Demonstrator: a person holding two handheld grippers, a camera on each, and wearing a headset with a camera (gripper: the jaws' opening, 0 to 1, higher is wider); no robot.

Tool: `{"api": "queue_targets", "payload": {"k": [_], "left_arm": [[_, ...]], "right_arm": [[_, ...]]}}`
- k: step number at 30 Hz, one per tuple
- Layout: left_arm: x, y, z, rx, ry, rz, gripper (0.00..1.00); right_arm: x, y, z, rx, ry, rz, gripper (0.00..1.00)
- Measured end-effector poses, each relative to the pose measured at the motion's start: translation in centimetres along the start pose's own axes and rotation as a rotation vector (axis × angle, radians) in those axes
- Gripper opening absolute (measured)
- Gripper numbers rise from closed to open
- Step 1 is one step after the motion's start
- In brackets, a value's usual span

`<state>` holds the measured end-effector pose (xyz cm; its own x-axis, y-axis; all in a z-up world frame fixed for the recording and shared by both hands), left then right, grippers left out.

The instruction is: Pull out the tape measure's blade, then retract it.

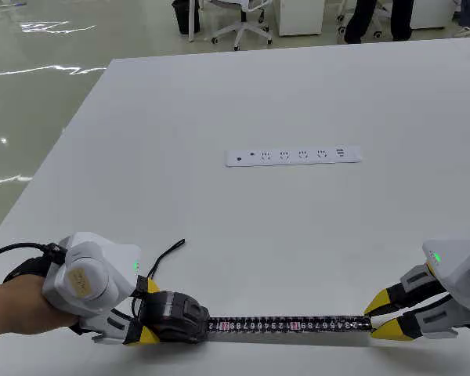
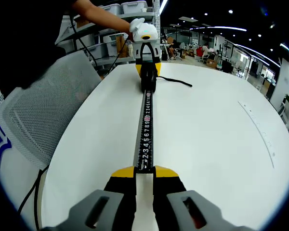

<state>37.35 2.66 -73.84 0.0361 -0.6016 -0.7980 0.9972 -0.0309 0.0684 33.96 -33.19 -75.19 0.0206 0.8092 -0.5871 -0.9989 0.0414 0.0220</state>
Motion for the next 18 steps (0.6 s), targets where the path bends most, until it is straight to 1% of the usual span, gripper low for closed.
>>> {"api": "queue_targets", "payload": {"k": [9, 18], "left_arm": [[0.04, 0.04, 0.04, 0.001, 0.005, -0.001, 0.27], [0.24, 0.06, 0.17, -0.006, 0.0, -0.002, 0.27]], "right_arm": [[-0.22, 0.09, -0.16, 0.003, 0.005, 0.005, 0.11], [0.33, -0.18, -0.55, -0.005, 0.039, 0.01, 0.11]]}}
Point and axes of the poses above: the centre of the closed fingertips' face, and the gripper's own axes: x roughly forward along the fingers, y roughly to its left, z roughly out of its top, the point moved 8 cm from there along -x, roughly backward along the fingers, and after that the axes turned 9 degrees about -y, right-handed, at the moved point
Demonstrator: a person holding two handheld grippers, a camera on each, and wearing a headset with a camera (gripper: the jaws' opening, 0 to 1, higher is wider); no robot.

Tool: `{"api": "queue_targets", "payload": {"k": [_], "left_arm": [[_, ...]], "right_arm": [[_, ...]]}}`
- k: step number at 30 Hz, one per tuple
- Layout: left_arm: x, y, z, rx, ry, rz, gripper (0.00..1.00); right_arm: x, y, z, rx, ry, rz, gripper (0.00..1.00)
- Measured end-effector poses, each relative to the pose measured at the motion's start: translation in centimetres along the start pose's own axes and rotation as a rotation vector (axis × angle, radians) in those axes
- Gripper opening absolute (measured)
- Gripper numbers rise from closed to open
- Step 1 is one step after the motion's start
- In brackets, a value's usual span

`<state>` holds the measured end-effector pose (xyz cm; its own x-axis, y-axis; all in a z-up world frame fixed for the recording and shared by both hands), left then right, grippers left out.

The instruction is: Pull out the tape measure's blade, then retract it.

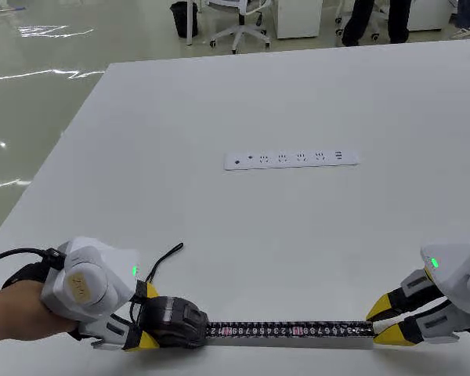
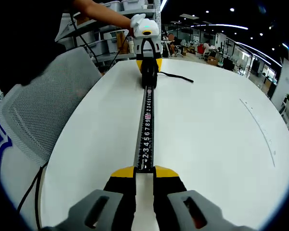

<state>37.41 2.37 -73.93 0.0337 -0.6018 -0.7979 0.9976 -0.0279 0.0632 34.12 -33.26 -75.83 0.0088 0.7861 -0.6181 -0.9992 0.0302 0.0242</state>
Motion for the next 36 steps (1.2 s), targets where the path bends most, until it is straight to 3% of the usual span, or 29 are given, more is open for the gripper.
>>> {"api": "queue_targets", "payload": {"k": [13, 30, 36], "left_arm": [[0.1, 0.1, 0.1, -0.017, -0.003, -0.002, 0.27], [0.1, 0.2, 0.2, -0.021, -0.005, -0.015, 0.28], [0.1, 0.1, -0.6, -0.006, 0.032, -0.006, 0.28]], "right_arm": [[0.2, -0.8, -0.8, 0.01, 0.036, -0.011, 0.13], [1.0, -0.8, -1.0, 0.023, 0.069, -0.035, 0.19], [0.6, -0.8, -0.8, 0.037, 0.072, -0.06, 0.22]]}}
Point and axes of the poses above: the centre of the closed fingertips' face, and the gripper's own axes: x roughly forward along the fingers, y roughly to its left, z roughly out of its top, the point moved 8 cm from there along -x, roughly backward along the fingers, and after that the axes turned 9 degrees about -y, right-handed, at the moved point
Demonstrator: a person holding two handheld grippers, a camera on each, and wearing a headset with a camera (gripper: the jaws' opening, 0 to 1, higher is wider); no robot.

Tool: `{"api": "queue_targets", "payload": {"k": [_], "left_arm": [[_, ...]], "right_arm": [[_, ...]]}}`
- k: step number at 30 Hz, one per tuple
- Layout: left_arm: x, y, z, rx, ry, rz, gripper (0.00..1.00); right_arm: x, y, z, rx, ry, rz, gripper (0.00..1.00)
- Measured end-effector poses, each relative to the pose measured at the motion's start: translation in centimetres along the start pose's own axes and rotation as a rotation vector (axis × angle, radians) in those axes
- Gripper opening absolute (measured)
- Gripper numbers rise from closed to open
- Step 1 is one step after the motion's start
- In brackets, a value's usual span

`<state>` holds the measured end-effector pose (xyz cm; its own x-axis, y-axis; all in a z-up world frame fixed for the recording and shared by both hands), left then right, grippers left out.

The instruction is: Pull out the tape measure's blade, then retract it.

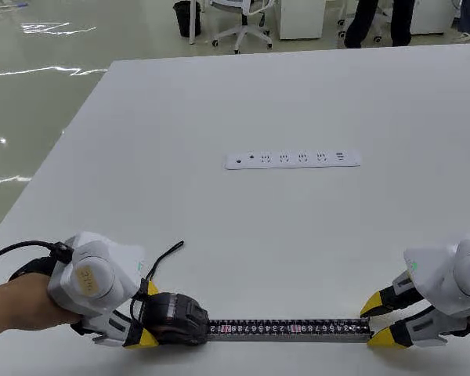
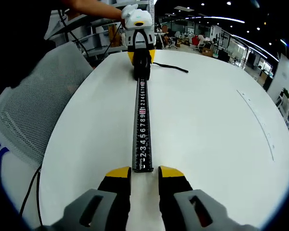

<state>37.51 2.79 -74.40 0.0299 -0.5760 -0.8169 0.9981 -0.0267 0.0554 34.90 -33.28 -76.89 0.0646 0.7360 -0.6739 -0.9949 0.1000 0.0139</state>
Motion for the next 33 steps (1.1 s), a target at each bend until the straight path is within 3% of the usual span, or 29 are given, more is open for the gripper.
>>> {"api": "queue_targets", "payload": {"k": [3, 10, 23, 33], "left_arm": [[-0.4, 0.1, -0.5, -0.017, 0.006, 0.025, 0.3], [-1.3, -0.6, -0.9, -0.09, -0.045, 0.064, 0.33], [-2.0, -3.0, -1.6, -0.201, -0.117, 0.117, 0.42], [-2.4, -4.6, -1.7, -0.293, -0.173, 0.186, 0.54]], "right_arm": [[-0.2, 0.3, 0.0, 0.016, 0.004, -0.007, 0.24], [-0.6, 0.8, 0.3, 0.076, -0.004, -0.076, 0.28], [-1.3, 2.4, 0.7, 0.157, -0.008, -0.184, 0.35], [-2.2, 3.5, 1.0, 0.222, -0.014, -0.28, 0.47]]}}
Point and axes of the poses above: the centre of the closed fingertips' face, and the gripper's own axes: x roughly forward along the fingers, y roughly to its left, z roughly out of its top, the point moved 8 cm from there along -x, roughly backward along the fingers, and after that the axes turned 9 degrees about -y, right-handed, at the moved point
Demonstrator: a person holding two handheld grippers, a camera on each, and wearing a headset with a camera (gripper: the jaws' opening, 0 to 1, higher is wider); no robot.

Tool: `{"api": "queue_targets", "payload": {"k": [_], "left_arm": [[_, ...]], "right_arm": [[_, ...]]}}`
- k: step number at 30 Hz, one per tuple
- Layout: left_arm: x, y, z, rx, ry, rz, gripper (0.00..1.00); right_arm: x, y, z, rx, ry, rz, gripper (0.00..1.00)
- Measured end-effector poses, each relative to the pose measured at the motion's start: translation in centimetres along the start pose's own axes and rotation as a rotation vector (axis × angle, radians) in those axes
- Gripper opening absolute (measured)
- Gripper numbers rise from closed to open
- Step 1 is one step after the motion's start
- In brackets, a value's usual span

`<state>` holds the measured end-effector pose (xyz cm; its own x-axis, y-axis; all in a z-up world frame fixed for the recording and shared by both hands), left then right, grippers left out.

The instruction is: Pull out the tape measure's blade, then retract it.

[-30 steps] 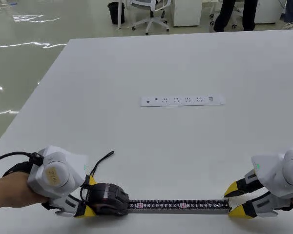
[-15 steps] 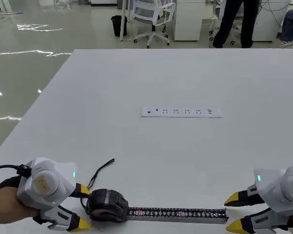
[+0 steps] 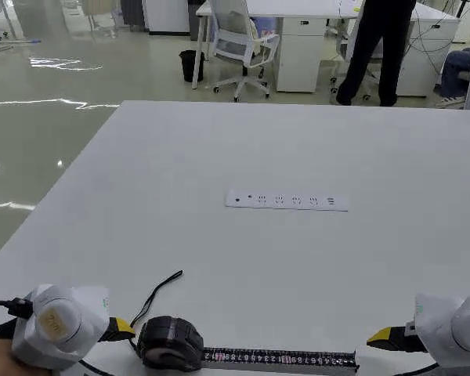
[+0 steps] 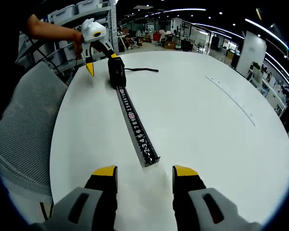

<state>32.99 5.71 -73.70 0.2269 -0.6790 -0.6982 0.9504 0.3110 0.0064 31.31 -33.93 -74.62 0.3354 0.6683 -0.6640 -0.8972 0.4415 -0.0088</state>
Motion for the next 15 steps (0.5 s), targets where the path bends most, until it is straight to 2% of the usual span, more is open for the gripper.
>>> {"api": "queue_targets", "payload": {"k": [10, 12, 15], "left_arm": [[-1.0, -1.4, -0.5, -0.108, -0.09, 0.079, 0.66], [-1.2, -1.6, -0.4, -0.128, -0.115, 0.106, 0.69], [-1.7, -2.1, -0.5, -0.17, -0.149, 0.141, 0.74]], "right_arm": [[-1.0, 1.8, -0.2, 0.078, -0.028, -0.089, 0.63], [-1.3, 2.1, -0.1, 0.092, -0.044, -0.105, 0.65], [-1.8, 2.6, 0.2, 0.144, -0.091, -0.157, 0.69]]}}
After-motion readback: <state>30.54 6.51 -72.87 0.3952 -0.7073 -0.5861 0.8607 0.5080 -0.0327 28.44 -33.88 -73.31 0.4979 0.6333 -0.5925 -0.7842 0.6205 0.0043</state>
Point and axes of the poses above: the centre of the closed fingertips' face, and the gripper's own axes: x roughly forward along the fingers, y roughly to its left, z roughly out of its top, the point moved 8 cm from there along -x, roughly backward along the fingers, and after that the axes turned 9 degrees about -y, right-handed, at the moved point
